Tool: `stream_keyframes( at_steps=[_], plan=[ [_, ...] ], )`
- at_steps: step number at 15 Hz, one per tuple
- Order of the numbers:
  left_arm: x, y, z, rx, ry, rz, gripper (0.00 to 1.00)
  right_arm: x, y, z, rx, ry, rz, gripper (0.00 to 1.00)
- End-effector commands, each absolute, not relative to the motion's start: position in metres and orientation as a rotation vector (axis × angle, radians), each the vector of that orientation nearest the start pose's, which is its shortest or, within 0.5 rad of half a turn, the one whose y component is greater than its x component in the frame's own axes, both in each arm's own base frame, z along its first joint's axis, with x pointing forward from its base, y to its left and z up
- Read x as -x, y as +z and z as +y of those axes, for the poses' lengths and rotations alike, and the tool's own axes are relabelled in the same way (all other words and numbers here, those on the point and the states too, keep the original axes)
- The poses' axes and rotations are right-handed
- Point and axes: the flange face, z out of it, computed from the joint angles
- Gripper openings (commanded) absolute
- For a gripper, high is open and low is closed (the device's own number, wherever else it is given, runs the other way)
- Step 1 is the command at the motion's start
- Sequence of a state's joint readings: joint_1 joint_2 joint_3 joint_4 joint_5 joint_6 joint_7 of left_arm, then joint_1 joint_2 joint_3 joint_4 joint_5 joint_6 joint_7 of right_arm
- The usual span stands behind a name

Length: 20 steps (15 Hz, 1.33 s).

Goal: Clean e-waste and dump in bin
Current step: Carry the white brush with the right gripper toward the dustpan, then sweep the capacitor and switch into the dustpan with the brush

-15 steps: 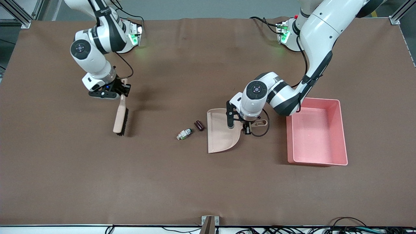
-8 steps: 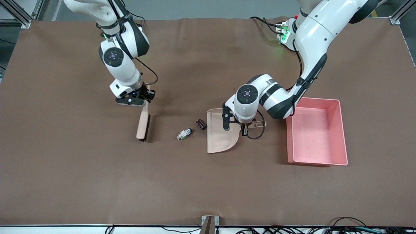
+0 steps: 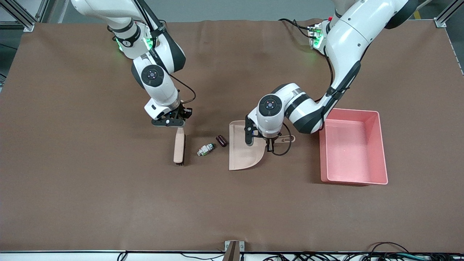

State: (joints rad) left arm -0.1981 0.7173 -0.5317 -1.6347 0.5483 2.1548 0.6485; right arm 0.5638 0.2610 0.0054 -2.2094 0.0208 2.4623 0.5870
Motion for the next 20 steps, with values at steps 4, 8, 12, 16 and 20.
stream_keyframes(
  at_steps=[4,8,12,16,20],
  plan=[
    [-0.547,0.223,-0.413,2.077,0.129,2.213,0.02,-0.454,0.245,0.347,3.126,0.044,-0.007,0.0],
    [-0.547,0.224,-0.413,2.074,0.127,2.213,0.02,-0.44,0.246,0.371,3.102,0.063,0.019,0.0],
    [-0.546,0.224,-0.414,2.074,0.127,2.213,0.02,-0.442,0.23,0.407,3.1,0.079,-0.048,0.0],
    [-0.547,0.223,-0.413,2.073,0.129,2.214,0.02,-0.43,0.221,0.458,3.029,0.145,0.069,0.0],
    [-0.547,0.222,-0.412,2.068,0.132,2.216,0.02,-0.428,0.234,0.497,2.924,0.197,0.264,0.0]
  ],
)
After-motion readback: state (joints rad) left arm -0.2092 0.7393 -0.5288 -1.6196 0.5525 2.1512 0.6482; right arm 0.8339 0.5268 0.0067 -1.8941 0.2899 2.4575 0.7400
